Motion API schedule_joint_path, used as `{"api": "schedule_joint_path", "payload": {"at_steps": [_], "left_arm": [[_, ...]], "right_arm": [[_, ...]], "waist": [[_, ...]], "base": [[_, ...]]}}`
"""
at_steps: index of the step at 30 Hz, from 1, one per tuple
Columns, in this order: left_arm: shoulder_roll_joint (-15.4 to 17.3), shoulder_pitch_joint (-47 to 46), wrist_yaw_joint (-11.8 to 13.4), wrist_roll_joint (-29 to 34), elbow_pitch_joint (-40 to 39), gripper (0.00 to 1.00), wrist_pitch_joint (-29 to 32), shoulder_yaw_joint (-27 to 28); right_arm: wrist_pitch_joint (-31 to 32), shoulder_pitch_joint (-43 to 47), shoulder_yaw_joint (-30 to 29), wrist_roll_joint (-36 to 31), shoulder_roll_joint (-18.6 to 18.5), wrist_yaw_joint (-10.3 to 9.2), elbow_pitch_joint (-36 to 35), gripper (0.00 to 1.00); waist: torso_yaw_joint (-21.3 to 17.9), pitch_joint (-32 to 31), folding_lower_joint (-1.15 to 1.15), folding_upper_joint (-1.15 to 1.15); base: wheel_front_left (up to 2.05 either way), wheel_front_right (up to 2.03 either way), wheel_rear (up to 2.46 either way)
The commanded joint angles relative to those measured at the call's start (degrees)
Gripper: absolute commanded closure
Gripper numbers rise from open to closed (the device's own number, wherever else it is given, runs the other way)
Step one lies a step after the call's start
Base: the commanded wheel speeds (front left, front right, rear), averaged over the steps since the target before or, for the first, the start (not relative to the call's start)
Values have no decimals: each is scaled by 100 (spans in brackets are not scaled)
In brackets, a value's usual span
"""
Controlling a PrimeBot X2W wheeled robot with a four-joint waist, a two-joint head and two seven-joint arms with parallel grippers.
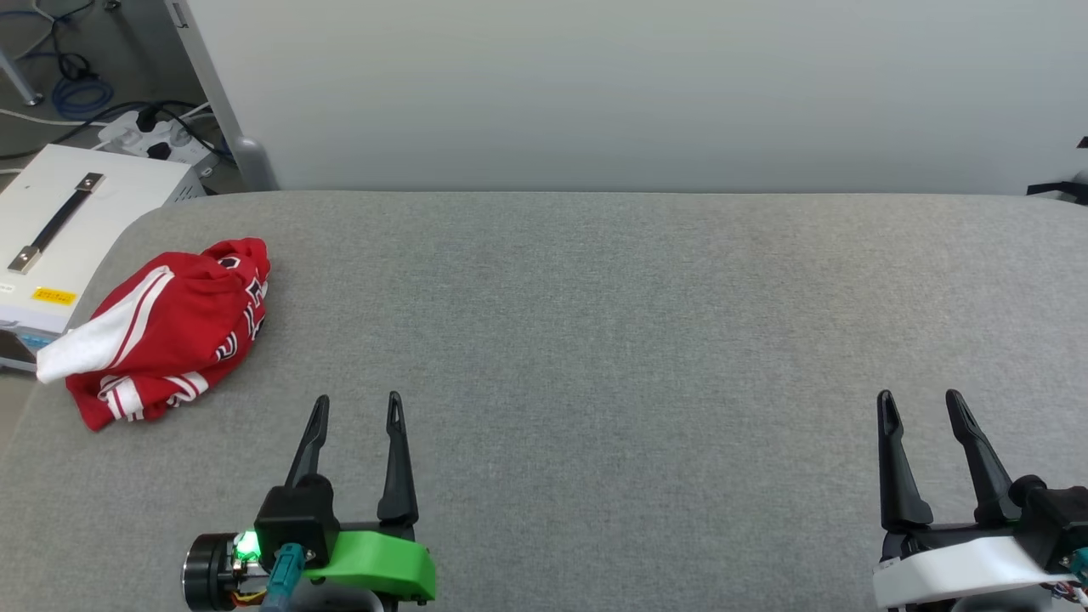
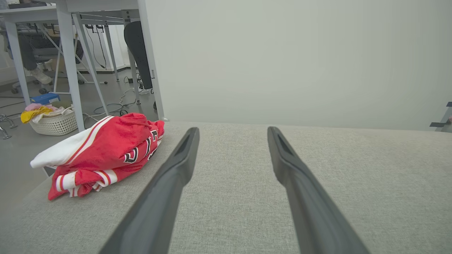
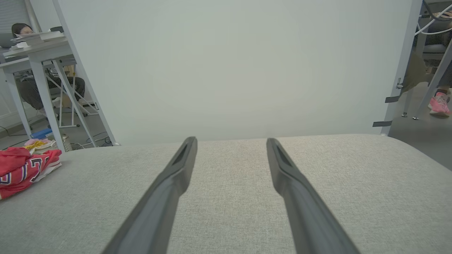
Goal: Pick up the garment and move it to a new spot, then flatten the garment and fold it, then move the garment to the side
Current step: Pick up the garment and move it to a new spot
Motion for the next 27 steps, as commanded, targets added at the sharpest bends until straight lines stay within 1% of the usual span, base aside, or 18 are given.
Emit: {"api": "schedule_joint_path", "payload": {"at_steps": [1,8,14,27], "left_arm": [[-14,3,-22,2,26,0,-34,8],[-14,-124,-28,18,48,0,-34,70],[-14,-252,-26,-10,62,0,-34,156],[-14,-320,52,-167,62,0,-34,305]], "right_arm": [[-52,56,-4,-5,0,-4,-5,0],[-52,-4,-7,-15,0,-4,-26,0],[-52,-85,-2,-79,0,-4,-43,0],[-52,-197,111,-282,0,-4,-113,0]], "waist": [[98,32,0,0],[580,183,0,0],[1170,349,0,0],[2213,565,0,0]], "base": [[0,0,0],[0,0,0],[0,0,0],[0,0,0]]}}
